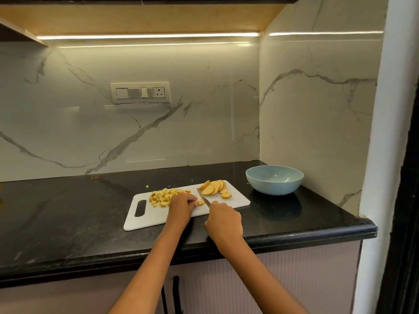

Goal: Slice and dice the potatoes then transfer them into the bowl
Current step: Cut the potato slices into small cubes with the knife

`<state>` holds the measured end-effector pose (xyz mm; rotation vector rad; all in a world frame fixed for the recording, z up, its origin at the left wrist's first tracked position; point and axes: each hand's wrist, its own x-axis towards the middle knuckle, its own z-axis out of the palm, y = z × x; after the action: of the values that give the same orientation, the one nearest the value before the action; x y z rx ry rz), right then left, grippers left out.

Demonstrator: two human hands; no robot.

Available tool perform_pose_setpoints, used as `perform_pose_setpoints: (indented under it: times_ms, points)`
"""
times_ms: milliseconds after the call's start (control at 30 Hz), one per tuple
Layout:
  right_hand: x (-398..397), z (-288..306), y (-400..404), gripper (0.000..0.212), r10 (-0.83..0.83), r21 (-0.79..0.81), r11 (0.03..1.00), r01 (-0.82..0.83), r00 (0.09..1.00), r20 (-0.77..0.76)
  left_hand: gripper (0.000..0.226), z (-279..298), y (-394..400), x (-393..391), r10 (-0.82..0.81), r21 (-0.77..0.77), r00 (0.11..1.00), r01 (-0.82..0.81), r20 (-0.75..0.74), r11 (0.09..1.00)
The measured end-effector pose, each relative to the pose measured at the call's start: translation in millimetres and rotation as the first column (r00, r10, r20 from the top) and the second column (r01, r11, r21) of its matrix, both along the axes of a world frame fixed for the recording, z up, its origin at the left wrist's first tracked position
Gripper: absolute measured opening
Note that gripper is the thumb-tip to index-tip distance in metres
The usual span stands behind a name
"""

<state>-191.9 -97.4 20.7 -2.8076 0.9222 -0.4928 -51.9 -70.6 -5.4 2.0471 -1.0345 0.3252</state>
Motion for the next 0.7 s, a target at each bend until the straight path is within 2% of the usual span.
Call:
perform_pose_setpoints:
  times_ms: [133, 567, 700]
  points:
    - [-2, -2, 1, 0.029, 0.020, -0.034, 0.999, -0.020, 1.000, 0.009, 0.014, 0, 2, 0, 0.053, -0.042, 0.999, -0.053, 0.000, 0.998]
    - [11, 4, -2, 0.030, 0.059, -0.085, 0.994, -0.063, 0.997, -0.051, 0.014, 4, -1, 8, 0.033, 0.078, 0.999, -0.031, -0.028, 0.997]
    - [14, 4, -1, 0.029, 0.078, -0.113, 0.990, -0.086, 0.994, -0.074, 0.013, 4, 0, 7, 0.032, 0.065, 0.999, -0.031, -0.022, 0.997]
